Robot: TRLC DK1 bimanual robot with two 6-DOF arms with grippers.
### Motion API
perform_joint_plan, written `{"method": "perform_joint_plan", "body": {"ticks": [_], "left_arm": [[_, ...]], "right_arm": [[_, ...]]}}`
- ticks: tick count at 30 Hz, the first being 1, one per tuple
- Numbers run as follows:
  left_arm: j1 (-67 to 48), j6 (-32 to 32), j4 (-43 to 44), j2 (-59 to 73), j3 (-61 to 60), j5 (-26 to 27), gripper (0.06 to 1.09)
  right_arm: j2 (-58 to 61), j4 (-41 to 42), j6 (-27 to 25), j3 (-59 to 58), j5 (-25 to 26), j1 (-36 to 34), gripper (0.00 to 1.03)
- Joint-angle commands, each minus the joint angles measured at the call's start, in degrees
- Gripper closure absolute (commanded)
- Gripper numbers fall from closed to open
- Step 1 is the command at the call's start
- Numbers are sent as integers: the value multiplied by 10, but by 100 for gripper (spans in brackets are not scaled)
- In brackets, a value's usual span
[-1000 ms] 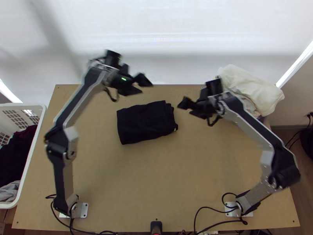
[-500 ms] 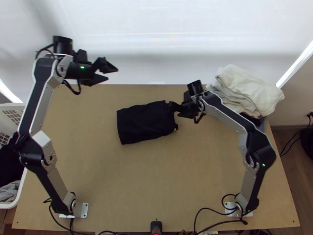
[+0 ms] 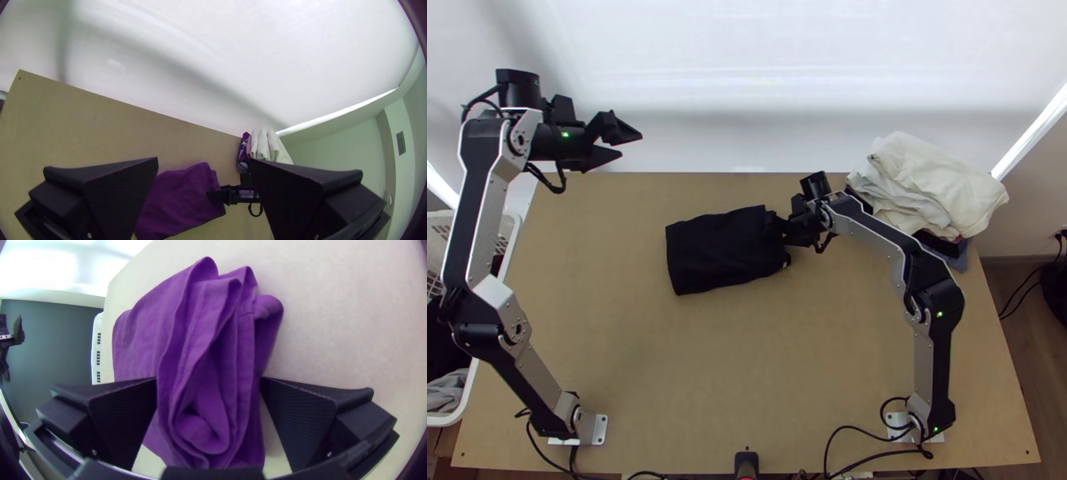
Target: Fold the t-shirt
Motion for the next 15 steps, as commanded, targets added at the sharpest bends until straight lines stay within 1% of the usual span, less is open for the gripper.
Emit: {"method": "perform_joint_plan", "body": {"ticks": [1, 7, 8, 9, 10, 11, 13, 14, 15], "left_arm": [[19, 10, -6, -33, -6, -4, 10], [38, 12, -12, -43, -6, -7, 10], [41, 13, -15, -44, -6, -7, 10], [45, 15, -17, -45, -7, -7, 10], [47, 15, -19, -46, -7, -7, 10], [49, 16, -22, -49, -8, -8, 10], [59, 23, -26, -52, -8, -7, 10], [63, 25, -28, -53, -9, -7, 10], [66, 26, -29, -55, -9, -7, 10]], "right_arm": [[32, 0, 2, 16, -11, 31, 4], [57, 0, 18, 62, -10, 78, 5], [59, 0, 25, 70, -11, 79, 9], [59, -1, 27, 74, -11, 78, 18], [56, -2, 32, 78, -11, 75, 32], [48, -3, 38, 79, -11, 72, 51], [22, -3, 43, 78, -11, 60, 96], [8, -4, 50, 78, -11, 54, 99], [-10, -4, 51, 75, -11, 50, 100]]}}
